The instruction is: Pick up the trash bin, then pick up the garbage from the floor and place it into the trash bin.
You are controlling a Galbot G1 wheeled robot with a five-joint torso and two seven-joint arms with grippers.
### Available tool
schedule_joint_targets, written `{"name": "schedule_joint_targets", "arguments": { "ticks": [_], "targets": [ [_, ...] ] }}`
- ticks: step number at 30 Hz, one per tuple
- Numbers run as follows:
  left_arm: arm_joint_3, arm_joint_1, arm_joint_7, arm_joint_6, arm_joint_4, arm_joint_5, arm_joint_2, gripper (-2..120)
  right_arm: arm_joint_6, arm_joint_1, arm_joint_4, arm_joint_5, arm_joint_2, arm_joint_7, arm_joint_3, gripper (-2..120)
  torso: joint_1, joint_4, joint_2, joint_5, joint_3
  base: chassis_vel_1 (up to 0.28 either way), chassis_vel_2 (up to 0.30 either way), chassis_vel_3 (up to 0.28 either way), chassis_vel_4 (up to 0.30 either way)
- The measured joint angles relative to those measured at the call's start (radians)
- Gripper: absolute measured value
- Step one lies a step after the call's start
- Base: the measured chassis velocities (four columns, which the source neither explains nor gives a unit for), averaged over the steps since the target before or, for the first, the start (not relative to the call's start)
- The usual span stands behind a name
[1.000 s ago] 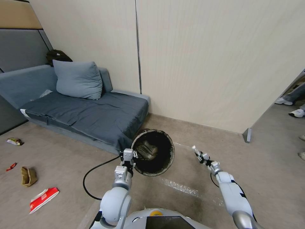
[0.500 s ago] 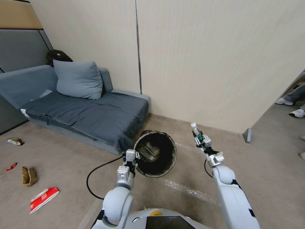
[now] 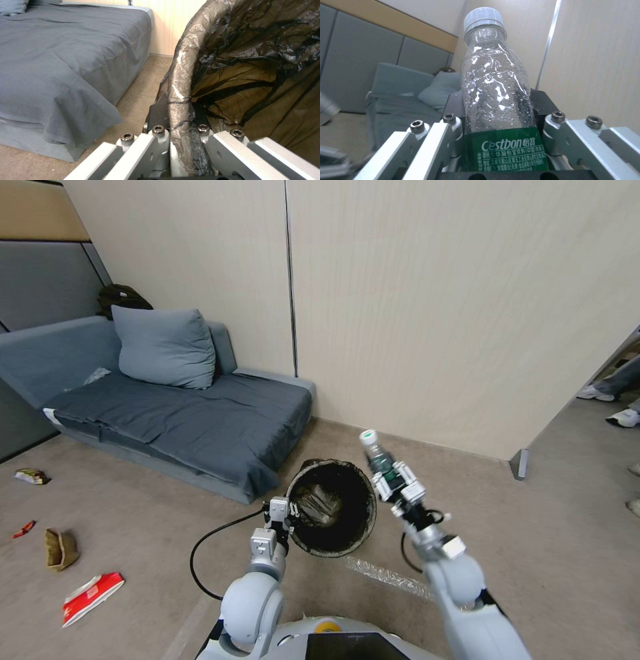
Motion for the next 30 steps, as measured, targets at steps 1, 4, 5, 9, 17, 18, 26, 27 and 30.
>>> {"name": "schedule_joint_targets", "arguments": {
  "ticks": [1, 4, 5, 9, 17, 18, 26, 27, 30],
  "targets": [
    [-0.001, 0.001, 0.001, 0.000, -0.001, 0.000, -0.001, 0, 0.004, -0.003, -0.013, -0.012, 0.003, 0.003, -0.009, 28, 0.000, 0.0000, 0.000, -0.0001, 0.000, 0.000, 0.000, 0.000, 0.000],
    [-0.002, 0.005, 0.002, 0.000, -0.006, 0.002, -0.003, 0, 0.019, -0.014, -0.052, -0.041, 0.010, 0.014, -0.031, 28, 0.000, 0.0000, 0.000, 0.0001, 0.000, 0.000, 0.000, 0.000, 0.000],
    [-0.002, 0.006, 0.002, -0.001, -0.006, 0.003, -0.003, 0, 0.023, -0.018, -0.064, -0.048, 0.012, 0.015, -0.036, 28, 0.000, -0.0001, 0.000, 0.0000, 0.000, 0.000, 0.000, 0.000, 0.000],
    [-0.001, 0.008, 0.002, -0.003, -0.006, 0.006, -0.004, 0, 0.029, -0.018, -0.090, -0.056, 0.017, 0.015, -0.040, 28, 0.000, 0.0000, 0.000, 0.0000, 0.000, 0.000, 0.000, 0.000, 0.000],
    [0.011, 0.008, 0.003, -0.006, -0.012, 0.010, -0.002, 0, 0.037, 0.000, -0.151, -0.068, 0.030, 0.015, -0.043, 28, 0.000, -0.0001, 0.000, 0.0000, 0.000, 0.000, 0.000, 0.000, 0.000],
    [0.014, 0.008, 0.003, -0.007, -0.013, 0.011, -0.002, 0, 0.039, 0.006, -0.162, -0.069, 0.031, 0.015, -0.043, 28, 0.000, 0.0000, 0.000, 0.0001, 0.000, 0.000, 0.000, 0.000, 0.000],
    [0.020, 0.009, 0.004, -0.008, -0.015, 0.013, -0.001, 0, 0.038, 0.023, -0.203, -0.084, 0.033, 0.025, -0.036, 28, 0.000, -0.0001, 0.000, 0.0000, 0.000, 0.000, 0.000, 0.000, 0.000],
    [0.020, 0.009, 0.004, -0.008, -0.015, 0.013, -0.001, 0, 0.038, 0.023, -0.203, -0.084, 0.033, 0.025, -0.036, 28, 0.000, -0.0001, 0.000, 0.0000, 0.000, 0.000, 0.000, 0.000, 0.000],
    [0.021, 0.009, 0.004, -0.008, -0.017, 0.013, -0.001, 0, 0.035, 0.029, -0.211, -0.100, 0.035, 0.038, -0.035, 32, 0.000, 0.0000, 0.000, 0.0001, 0.000, 0.000, 0.000, 0.000, 0.000]
  ]
}}
